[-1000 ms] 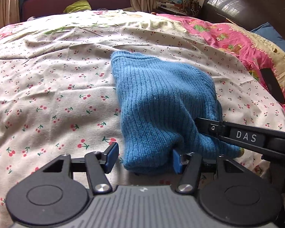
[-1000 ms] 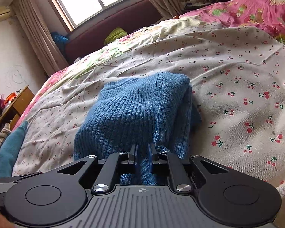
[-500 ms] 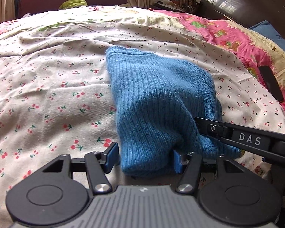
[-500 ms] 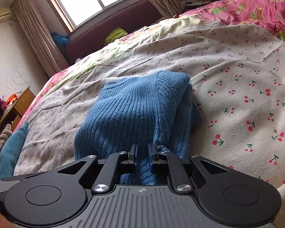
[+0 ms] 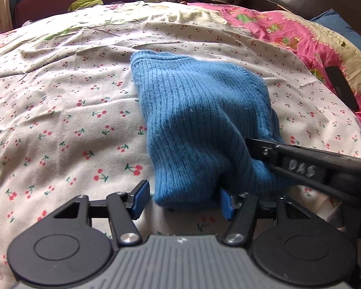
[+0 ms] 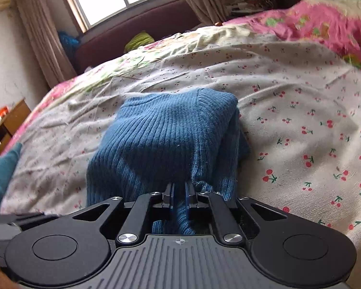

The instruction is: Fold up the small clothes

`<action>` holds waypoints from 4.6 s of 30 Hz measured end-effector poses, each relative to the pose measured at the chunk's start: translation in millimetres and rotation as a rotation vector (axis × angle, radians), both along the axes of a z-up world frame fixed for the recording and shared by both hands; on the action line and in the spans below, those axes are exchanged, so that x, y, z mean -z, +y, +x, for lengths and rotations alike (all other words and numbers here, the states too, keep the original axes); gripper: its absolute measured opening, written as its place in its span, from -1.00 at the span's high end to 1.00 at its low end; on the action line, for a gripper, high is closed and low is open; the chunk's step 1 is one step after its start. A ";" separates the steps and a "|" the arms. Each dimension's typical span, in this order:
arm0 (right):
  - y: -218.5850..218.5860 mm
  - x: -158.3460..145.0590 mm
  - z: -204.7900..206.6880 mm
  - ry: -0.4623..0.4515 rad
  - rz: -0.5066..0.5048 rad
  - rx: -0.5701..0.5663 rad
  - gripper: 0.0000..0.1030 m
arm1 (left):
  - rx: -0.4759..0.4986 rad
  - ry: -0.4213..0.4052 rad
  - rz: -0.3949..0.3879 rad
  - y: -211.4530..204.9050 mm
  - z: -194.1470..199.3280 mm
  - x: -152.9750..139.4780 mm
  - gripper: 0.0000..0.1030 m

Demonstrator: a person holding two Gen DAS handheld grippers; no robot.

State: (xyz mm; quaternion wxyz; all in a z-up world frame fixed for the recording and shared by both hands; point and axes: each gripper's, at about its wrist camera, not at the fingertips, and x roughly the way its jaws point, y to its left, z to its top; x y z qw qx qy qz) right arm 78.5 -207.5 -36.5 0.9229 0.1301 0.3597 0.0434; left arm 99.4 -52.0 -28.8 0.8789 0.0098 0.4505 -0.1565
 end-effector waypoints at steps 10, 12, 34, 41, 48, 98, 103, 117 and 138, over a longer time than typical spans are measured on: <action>5.7 -14.1 -14.9 -0.013 -0.042 0.003 0.71 | -0.090 -0.014 -0.023 14.3 -10.4 -5.7 -0.44; 4.6 -17.0 -15.2 -0.010 -0.038 0.007 0.69 | -0.100 -0.014 -0.019 14.6 -12.1 -5.8 -0.47; 23.1 -35.8 -46.0 -0.033 -0.165 -0.007 0.12 | -0.182 -0.056 0.080 18.1 -26.9 -6.2 -0.82; 19.3 -32.6 -52.5 -0.010 -0.179 0.028 -0.04 | -0.194 -0.068 0.114 23.2 -32.8 -5.9 -1.00; 16.4 -30.7 -59.7 0.009 -0.187 0.040 -0.11 | -0.221 -0.072 0.128 25.8 -35.5 -3.5 -1.00; 34.4 -24.2 -72.7 0.038 -0.301 0.055 -0.26 | -0.232 -0.064 0.139 29.6 -54.0 -5.1 -1.00; 34.4 -22.4 -72.8 0.039 -0.303 0.055 -0.26 | -0.232 -0.061 0.138 30.8 -53.9 -3.7 -1.00; 34.6 -22.6 -72.7 0.040 -0.302 0.054 -0.26 | -0.234 -0.067 0.144 31.5 -54.2 -3.5 -1.00; 36.1 -19.6 -73.0 0.042 -0.312 0.046 -0.30 | -0.252 -0.079 0.147 30.5 -55.2 -3.0 -1.00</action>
